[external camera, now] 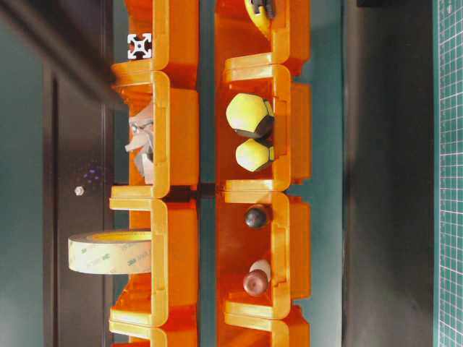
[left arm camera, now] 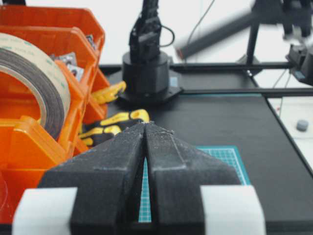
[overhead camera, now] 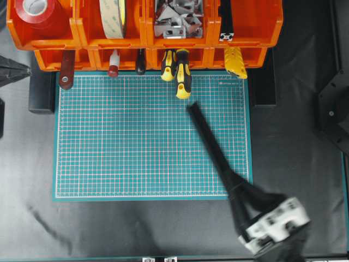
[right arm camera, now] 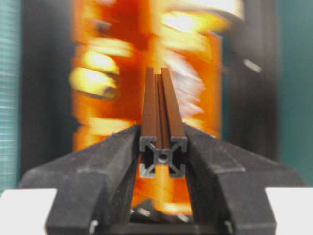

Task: Pick frame from container rack with right arm.
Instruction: 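Pull the black extrusion bar out of the rack with the right gripper, then lower the held bar onto the green mat with the right gripper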

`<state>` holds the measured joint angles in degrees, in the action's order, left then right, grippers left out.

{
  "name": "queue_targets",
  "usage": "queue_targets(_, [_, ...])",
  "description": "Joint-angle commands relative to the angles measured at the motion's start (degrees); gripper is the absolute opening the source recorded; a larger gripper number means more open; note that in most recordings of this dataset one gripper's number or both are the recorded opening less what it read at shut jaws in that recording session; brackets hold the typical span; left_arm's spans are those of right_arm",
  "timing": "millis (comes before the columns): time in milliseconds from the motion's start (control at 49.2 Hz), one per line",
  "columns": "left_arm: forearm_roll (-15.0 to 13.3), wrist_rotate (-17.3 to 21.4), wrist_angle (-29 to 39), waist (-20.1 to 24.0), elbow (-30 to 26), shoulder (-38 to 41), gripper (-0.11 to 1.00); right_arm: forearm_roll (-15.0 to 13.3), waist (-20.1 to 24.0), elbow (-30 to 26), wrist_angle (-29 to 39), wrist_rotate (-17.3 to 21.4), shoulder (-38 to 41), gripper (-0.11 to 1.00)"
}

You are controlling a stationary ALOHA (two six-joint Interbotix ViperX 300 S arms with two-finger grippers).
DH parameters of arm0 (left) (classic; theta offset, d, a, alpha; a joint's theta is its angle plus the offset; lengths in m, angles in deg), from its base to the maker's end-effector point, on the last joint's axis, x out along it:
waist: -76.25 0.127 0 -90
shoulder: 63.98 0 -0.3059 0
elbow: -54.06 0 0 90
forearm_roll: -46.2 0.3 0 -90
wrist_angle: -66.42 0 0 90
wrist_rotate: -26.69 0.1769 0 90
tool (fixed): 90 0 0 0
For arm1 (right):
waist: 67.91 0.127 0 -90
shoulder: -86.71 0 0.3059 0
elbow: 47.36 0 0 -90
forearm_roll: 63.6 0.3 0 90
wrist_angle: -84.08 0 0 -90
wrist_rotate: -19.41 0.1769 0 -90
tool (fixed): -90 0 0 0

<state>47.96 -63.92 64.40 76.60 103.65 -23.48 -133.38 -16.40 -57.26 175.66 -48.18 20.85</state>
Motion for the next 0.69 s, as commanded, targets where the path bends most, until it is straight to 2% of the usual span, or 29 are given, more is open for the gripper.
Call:
queue_targets(0, [0.18, -0.09, -0.09, 0.18, -1.85, 0.18, 0.00, 2.64, 0.09, -1.14, -3.87, 0.35, 0.26, 0.25])
queue_targets(122, [0.18, -0.18, 0.26, -0.09, -1.93, 0.26, 0.00, 4.66, -0.62, 1.58, -8.79, 0.53, 0.70, 0.25])
queue_targets(285, [0.18, -0.18, 0.70, -0.09, -1.93, 0.18, 0.00, 5.10, -3.08, 7.38, -17.31, 0.88, -0.35, 0.25])
queue_targets(509, [0.18, -0.18, 0.62, -0.18, -1.93, -0.18, 0.00, 5.10, -8.70, 13.27, -29.18, 0.97, -0.35, 0.25])
queue_targets(671, [0.18, -0.26, 0.62, -0.18, -1.93, -0.18, 0.00, 5.10, -14.06, 15.38, -36.83, 0.88, 0.62, 0.25])
